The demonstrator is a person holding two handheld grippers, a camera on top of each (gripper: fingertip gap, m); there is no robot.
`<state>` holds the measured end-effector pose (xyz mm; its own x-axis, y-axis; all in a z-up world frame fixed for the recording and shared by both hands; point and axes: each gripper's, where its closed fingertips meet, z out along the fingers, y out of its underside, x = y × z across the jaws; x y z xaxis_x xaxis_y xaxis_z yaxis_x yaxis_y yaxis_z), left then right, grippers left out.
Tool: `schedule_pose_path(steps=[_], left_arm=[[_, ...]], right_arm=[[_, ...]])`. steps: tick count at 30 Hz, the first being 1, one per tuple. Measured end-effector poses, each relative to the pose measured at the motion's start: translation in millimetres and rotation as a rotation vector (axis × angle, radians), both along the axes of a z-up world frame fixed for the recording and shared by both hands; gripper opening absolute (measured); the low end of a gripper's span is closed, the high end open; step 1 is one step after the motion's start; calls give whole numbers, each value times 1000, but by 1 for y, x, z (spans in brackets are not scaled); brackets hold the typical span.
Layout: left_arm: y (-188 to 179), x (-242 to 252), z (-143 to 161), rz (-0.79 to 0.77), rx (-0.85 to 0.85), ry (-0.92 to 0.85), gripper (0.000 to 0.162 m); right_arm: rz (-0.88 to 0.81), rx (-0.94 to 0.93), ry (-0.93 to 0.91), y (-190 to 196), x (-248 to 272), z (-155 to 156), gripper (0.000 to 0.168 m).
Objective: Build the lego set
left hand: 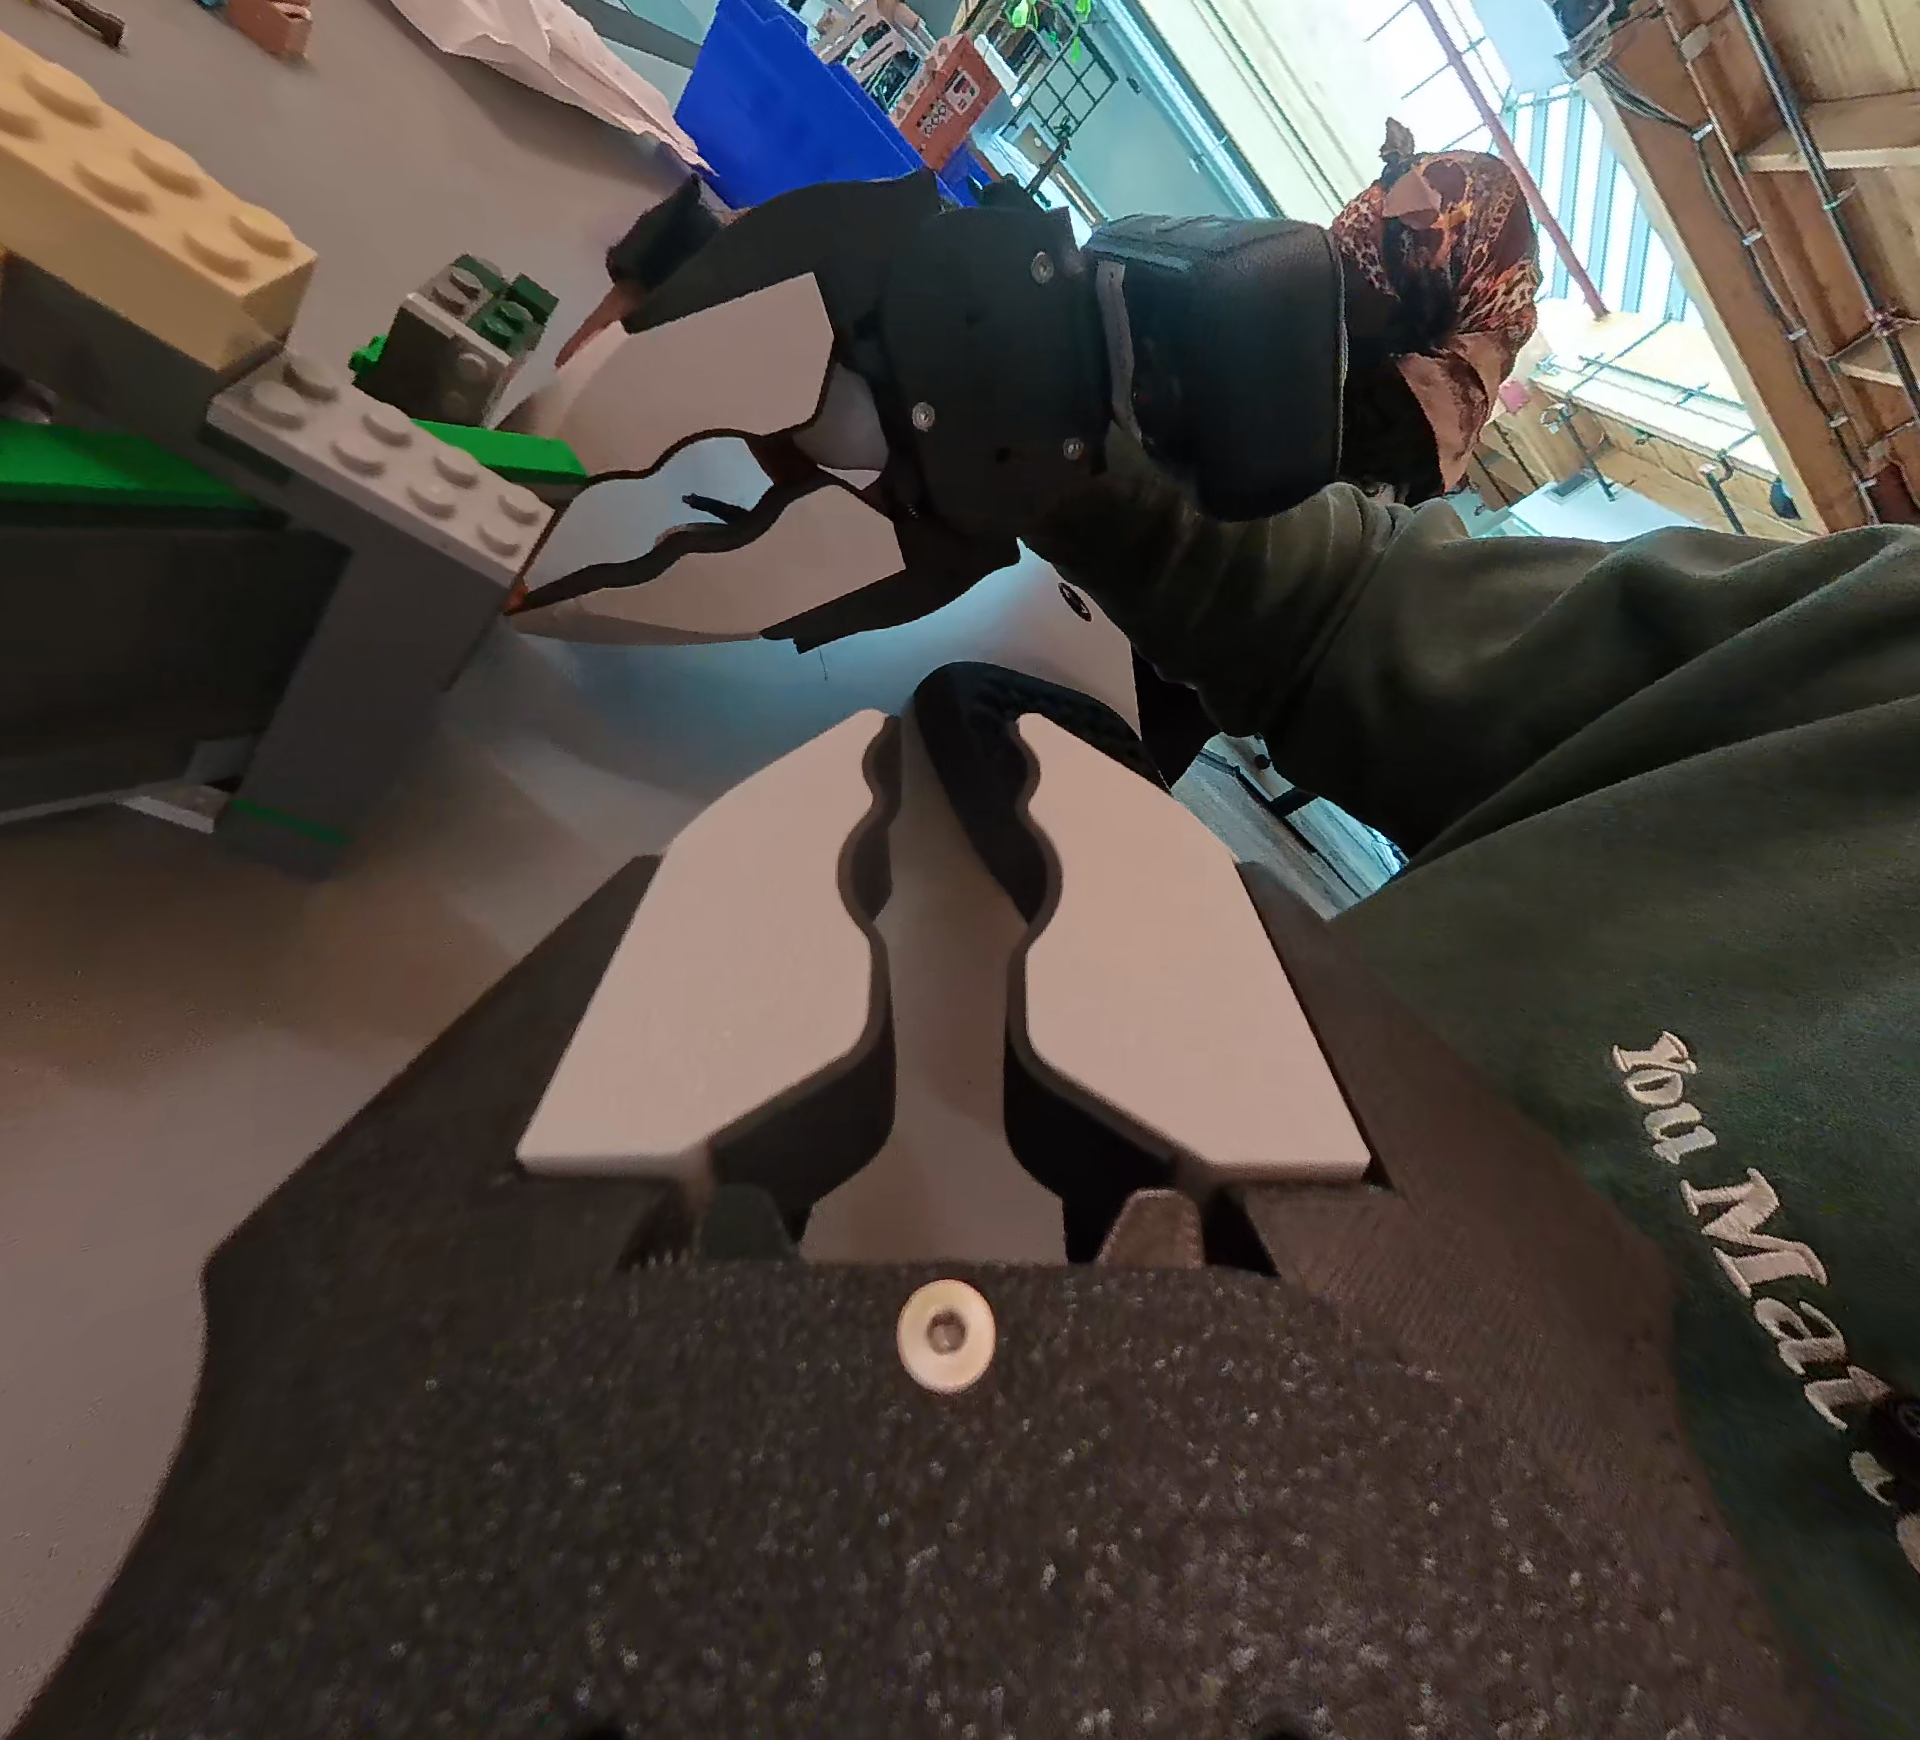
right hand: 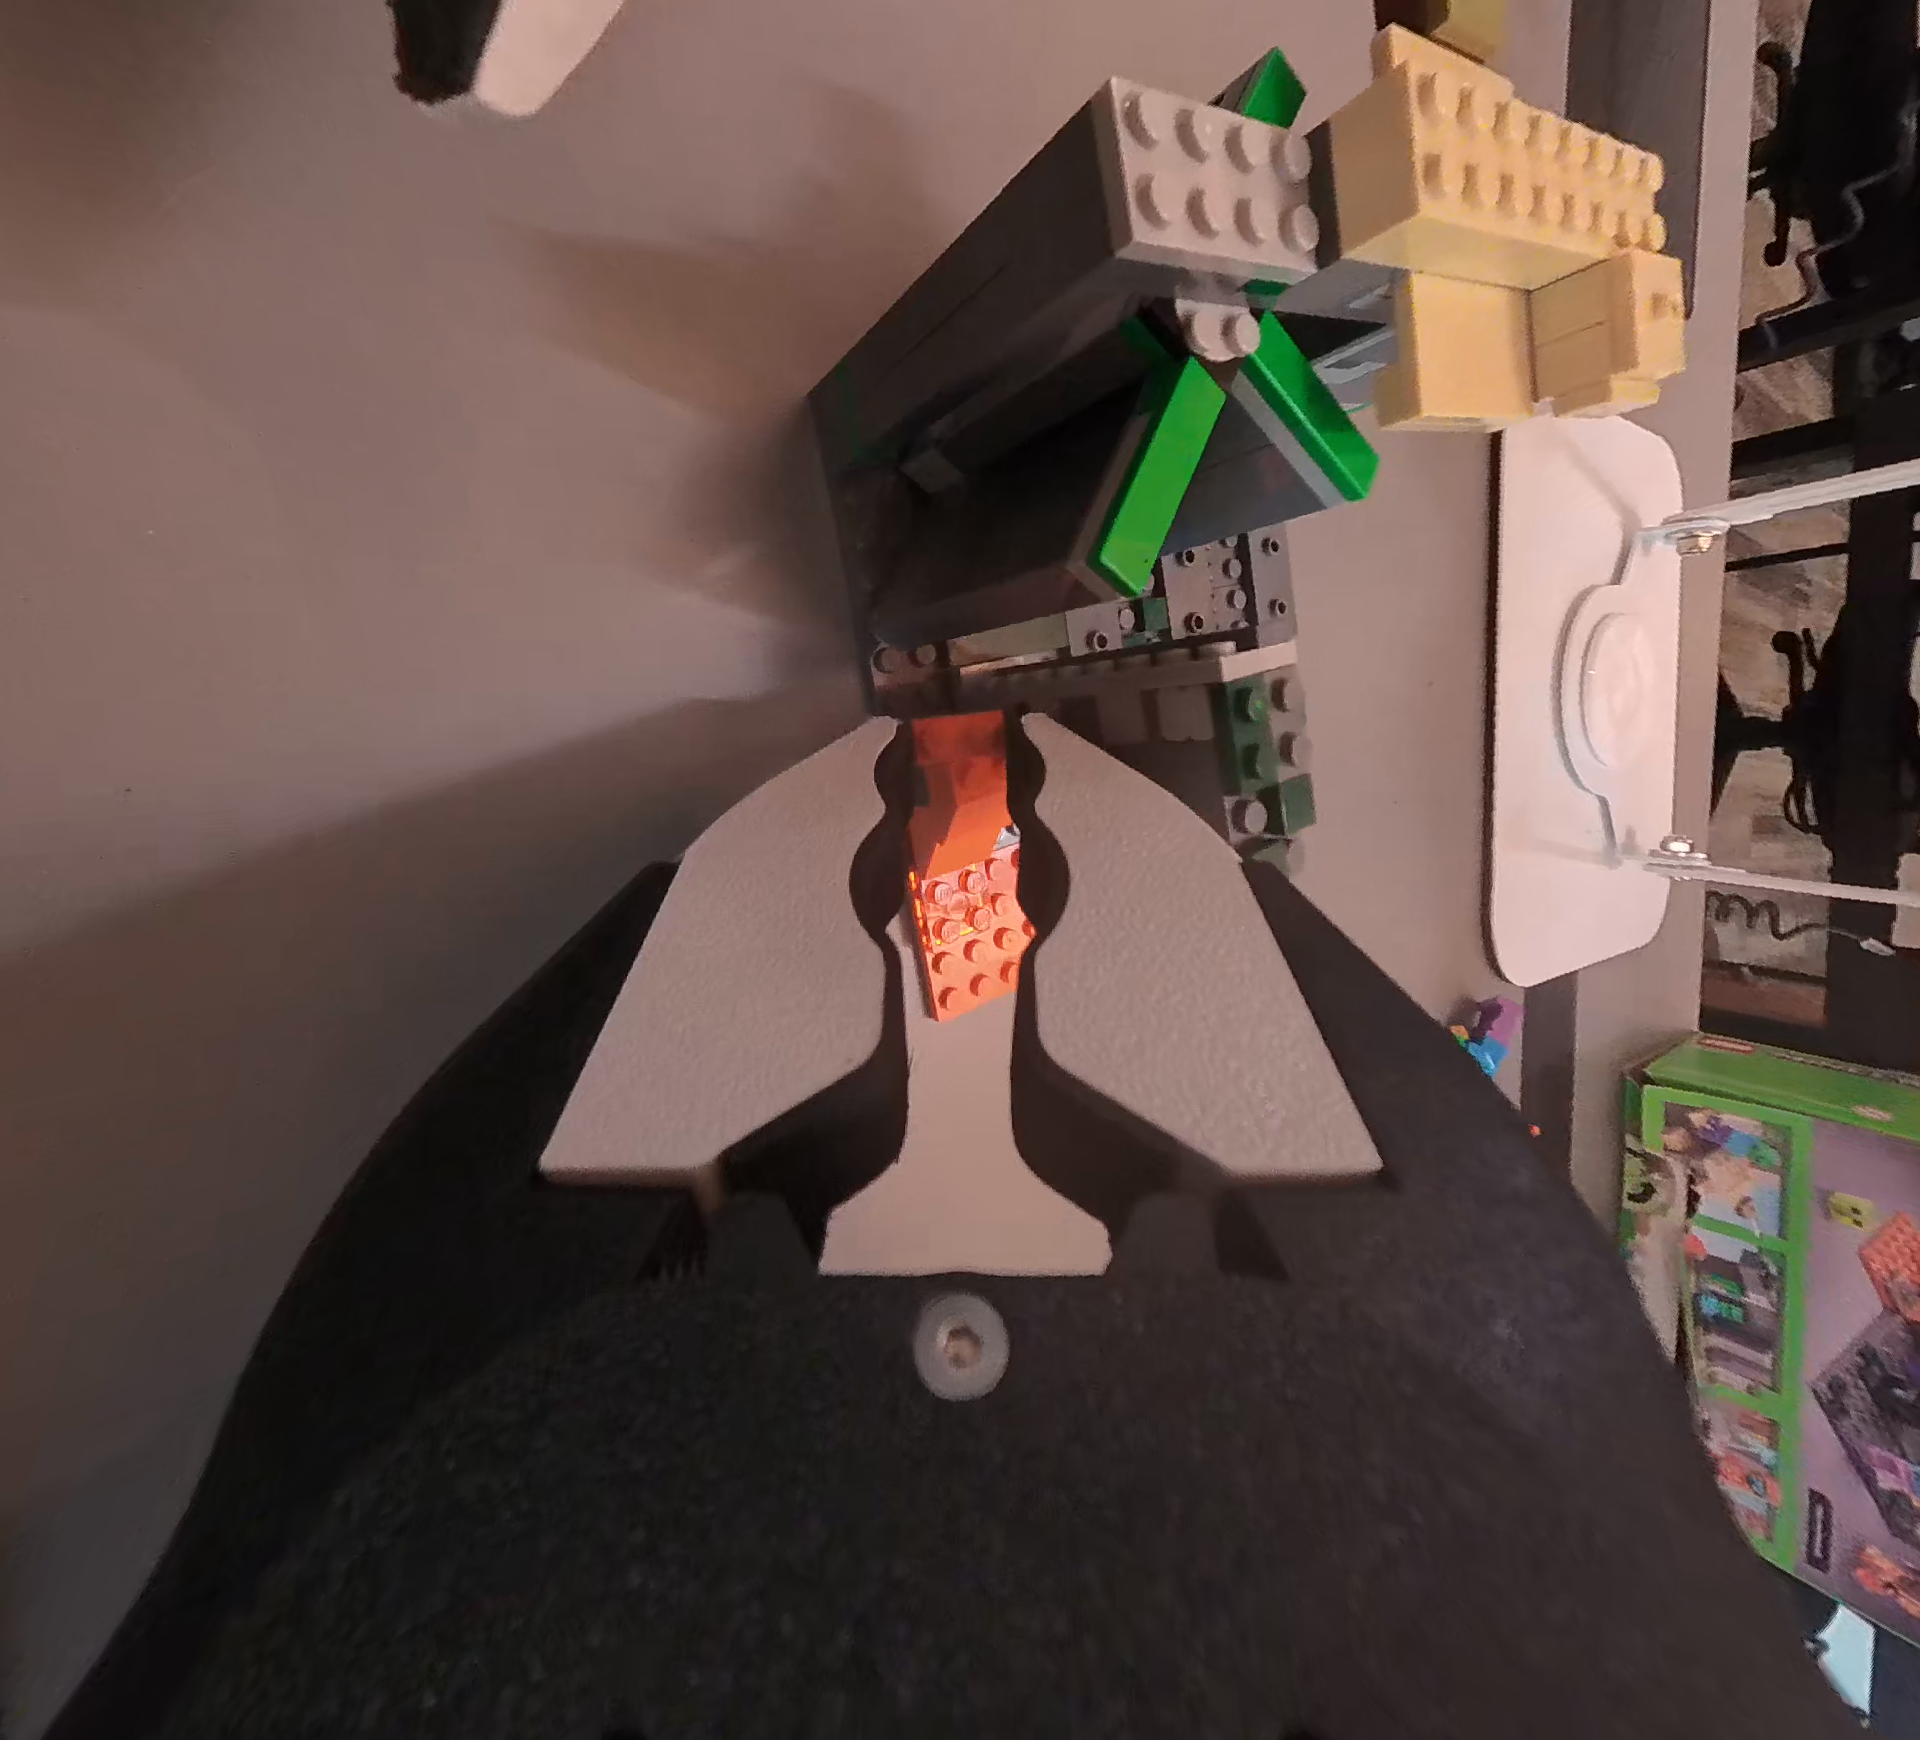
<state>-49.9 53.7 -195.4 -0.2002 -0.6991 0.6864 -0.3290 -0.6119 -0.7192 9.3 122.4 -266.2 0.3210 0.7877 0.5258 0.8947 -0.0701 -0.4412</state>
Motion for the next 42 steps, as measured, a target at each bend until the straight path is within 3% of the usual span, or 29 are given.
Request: schedule_pose_path(steps=[24,32,37,42], left_arm=[[-2,0,-2,-3,19,8,18],[-1,1,-4,4,41,17,18],[1,2,-7,12,65,34,18],[10,3,-16,60,133,81,19]], right_arm=[[-55,-19,40,-9,-5,6,18],[-170,-65,179,-23,-16,-5,18],[-145,-104,234,-18,-18,-11,20],[-130,-134,258,-20,-18,-7,8]])
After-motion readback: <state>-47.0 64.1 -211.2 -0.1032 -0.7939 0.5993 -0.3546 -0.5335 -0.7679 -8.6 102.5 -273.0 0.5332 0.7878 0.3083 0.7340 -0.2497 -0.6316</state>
